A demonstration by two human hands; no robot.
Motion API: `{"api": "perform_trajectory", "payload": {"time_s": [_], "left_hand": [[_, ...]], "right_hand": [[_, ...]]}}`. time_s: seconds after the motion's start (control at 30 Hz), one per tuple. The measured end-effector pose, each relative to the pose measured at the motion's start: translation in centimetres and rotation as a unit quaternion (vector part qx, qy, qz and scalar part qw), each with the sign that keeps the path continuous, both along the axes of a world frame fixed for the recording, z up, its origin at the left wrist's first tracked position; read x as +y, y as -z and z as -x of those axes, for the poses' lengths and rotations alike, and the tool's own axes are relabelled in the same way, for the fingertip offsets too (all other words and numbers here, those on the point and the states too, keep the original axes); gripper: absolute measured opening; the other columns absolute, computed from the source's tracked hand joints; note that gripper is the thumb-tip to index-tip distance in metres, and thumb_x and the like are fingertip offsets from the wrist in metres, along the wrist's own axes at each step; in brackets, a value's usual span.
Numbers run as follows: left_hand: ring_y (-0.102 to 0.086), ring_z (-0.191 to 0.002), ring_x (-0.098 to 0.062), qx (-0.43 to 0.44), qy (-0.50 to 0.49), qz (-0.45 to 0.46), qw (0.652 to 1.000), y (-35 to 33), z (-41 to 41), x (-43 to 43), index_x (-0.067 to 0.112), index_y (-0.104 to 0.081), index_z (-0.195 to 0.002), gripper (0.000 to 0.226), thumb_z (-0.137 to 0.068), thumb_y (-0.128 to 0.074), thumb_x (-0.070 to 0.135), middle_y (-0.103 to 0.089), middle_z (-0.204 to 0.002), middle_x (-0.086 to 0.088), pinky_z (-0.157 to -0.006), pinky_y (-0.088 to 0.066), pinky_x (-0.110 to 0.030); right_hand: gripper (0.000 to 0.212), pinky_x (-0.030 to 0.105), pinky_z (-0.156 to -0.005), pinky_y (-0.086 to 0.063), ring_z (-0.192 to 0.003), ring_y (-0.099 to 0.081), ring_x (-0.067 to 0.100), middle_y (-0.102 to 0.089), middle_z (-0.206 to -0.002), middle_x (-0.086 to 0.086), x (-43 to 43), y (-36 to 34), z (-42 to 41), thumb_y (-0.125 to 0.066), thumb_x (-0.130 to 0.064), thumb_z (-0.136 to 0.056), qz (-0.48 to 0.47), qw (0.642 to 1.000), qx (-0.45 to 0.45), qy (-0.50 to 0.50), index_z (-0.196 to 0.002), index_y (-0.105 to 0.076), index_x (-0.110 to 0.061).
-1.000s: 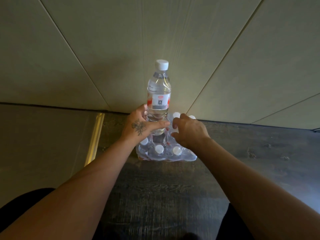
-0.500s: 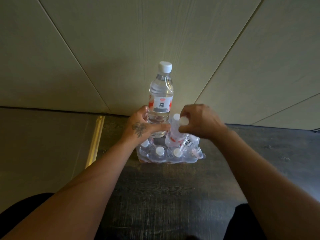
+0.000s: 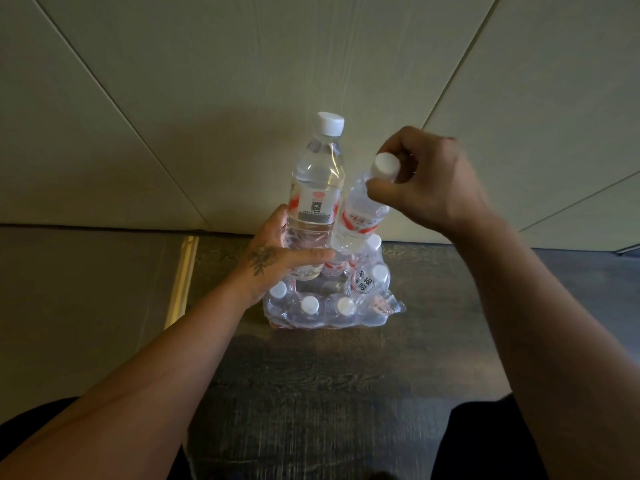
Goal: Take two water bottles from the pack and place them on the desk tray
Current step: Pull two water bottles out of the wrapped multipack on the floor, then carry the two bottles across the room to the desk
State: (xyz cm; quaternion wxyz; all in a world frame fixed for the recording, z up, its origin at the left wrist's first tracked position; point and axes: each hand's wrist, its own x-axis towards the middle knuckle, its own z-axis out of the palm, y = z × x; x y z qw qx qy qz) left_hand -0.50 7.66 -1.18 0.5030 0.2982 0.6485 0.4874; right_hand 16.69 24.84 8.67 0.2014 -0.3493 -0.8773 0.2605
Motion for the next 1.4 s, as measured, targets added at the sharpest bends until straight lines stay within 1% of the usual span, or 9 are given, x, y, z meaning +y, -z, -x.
{"api": "perform_trajectory", "payload": {"time_s": [0.17, 0.27, 0.37, 0.47, 0.57, 0.73, 0.93, 1.1, 1.4], "left_hand": [[-0.057, -0.146, -0.021, -0.006, 0.008, -0.009, 1.000, -0.1, -0.6, 0.6, 0.056, -0.051, -0.138, 0.105, -0.047, -0.105, 0.060, -0.065, -0.155, 0.006, -0.124, -0.044, -0.060], [-0.061, -0.139, -0.015, 0.005, 0.001, -0.004, 1.000, 0.0, -0.7, 0.9, 0.058, -0.056, -0.128, 0.086, -0.058, -0.103, 0.043, -0.068, -0.148, 0.009, -0.122, -0.046, -0.056], [-0.064, -0.136, -0.016, 0.008, -0.012, -0.005, 1.000, 0.1, -0.9, 1.1, 0.043, -0.056, -0.140, 0.094, -0.060, -0.104, 0.034, -0.070, -0.146, 0.004, -0.120, -0.047, -0.054], [-0.066, -0.133, -0.014, -0.002, -0.024, -0.002, 1.000, 0.1, -0.8, 1.1, 0.029, -0.054, -0.150, 0.105, -0.056, -0.101, 0.037, -0.071, -0.147, 0.001, -0.120, -0.049, -0.051], [-0.063, -0.141, -0.022, 0.000, -0.023, 0.009, 1.000, 0.4, -0.7, 1.0, 0.025, -0.050, -0.156, 0.111, -0.060, -0.106, 0.033, -0.067, -0.153, -0.003, -0.124, -0.045, -0.056], [-0.061, -0.143, -0.023, 0.014, -0.015, 0.006, 1.000, 0.6, -0.6, 1.1, 0.028, -0.050, -0.154, 0.111, -0.056, -0.102, 0.038, -0.068, -0.151, 0.000, -0.125, -0.043, -0.058], [-0.061, -0.133, -0.004, 0.000, -0.005, -0.008, 1.000, 0.6, -0.7, 1.2, 0.038, -0.050, -0.146, 0.099, -0.060, -0.100, 0.034, -0.065, -0.154, 0.003, -0.108, -0.049, -0.032], [-0.064, -0.130, -0.008, 0.010, 0.000, -0.003, 1.000, -1.0, -0.8, 0.9, 0.043, -0.054, -0.139, 0.096, -0.053, -0.098, 0.050, -0.070, -0.143, 0.009, -0.109, -0.050, -0.037], [-0.078, -0.103, 0.002, -0.040, -0.034, 0.043, 0.998, -14.8, -4.3, -4.9, 0.070, -0.066, -0.109, 0.069, -0.046, -0.093, 0.081, -0.080, -0.118, 0.025, -0.083, -0.059, -0.030]], "right_hand": [[0.029, 0.041, -0.066, -0.054, -0.075, -0.063, 0.027, -0.068, -0.099, 0.011, 0.3, 1.6, 0.0, -0.079, -0.022, -0.078, 0.001, 0.999, 0.027, -0.030, -0.103, -0.068, -0.012], [0.043, 0.042, -0.077, -0.056, -0.086, -0.060, 0.022, -0.063, -0.111, 0.013, 0.6, 2.8, -0.2, -0.076, -0.038, -0.083, 0.027, 0.998, 0.011, -0.053, -0.113, -0.064, -0.010], [0.062, 0.042, -0.094, -0.059, -0.105, -0.067, 0.021, -0.066, -0.122, 0.008, 0.5, 4.3, -0.5, -0.072, -0.056, -0.090, 0.077, 0.992, -0.031, -0.090, -0.132, -0.059, -0.012], [0.082, 0.018, -0.091, -0.061, -0.110, -0.071, 0.001, -0.067, -0.133, -0.007, 0.3, 5.6, -1.0, -0.083, -0.055, -0.085, 0.135, 0.982, -0.060, -0.115, -0.148, -0.043, -0.022], [0.098, 0.036, -0.096, -0.063, -0.114, -0.074, 0.017, -0.067, -0.138, -0.004, 0.4, 7.4, -1.0, -0.087, -0.054, -0.073, 0.157, 0.983, -0.072, -0.067, -0.152, -0.038, -0.024], [0.066, 0.054, -0.106, -0.059, -0.118, -0.074, 0.024, -0.077, -0.126, 0.005, -0.9, 10.7, -0.3, -0.091, -0.031, -0.077, 0.224, 0.971, -0.066, -0.045, -0.134, -0.065, -0.012], [0.074, 0.045, -0.096, -0.065, -0.110, -0.076, 0.012, -0.078, -0.118, -0.009, -2.8, 12.0, 0.2, -0.086, -0.059, -0.069, 0.202, 0.978, -0.014, 0.051, -0.132, -0.066, -0.026], [0.072, 0.046, -0.095, -0.066, -0.110, -0.077, 0.009, -0.078, -0.117, -0.012, -3.6, 10.9, -0.6, -0.085, -0.067, -0.071, 0.191, 0.980, -0.001, 0.048, -0.130, -0.066, -0.029], [0.059, 0.057, -0.105, -0.059, -0.113, -0.078, 0.018, -0.080, -0.121, 0.001, -9.0, -4.9, -7.2, -0.092, -0.034, -0.073, 0.382, 0.922, 0.043, 0.046, -0.126, -0.067, -0.028]]}}
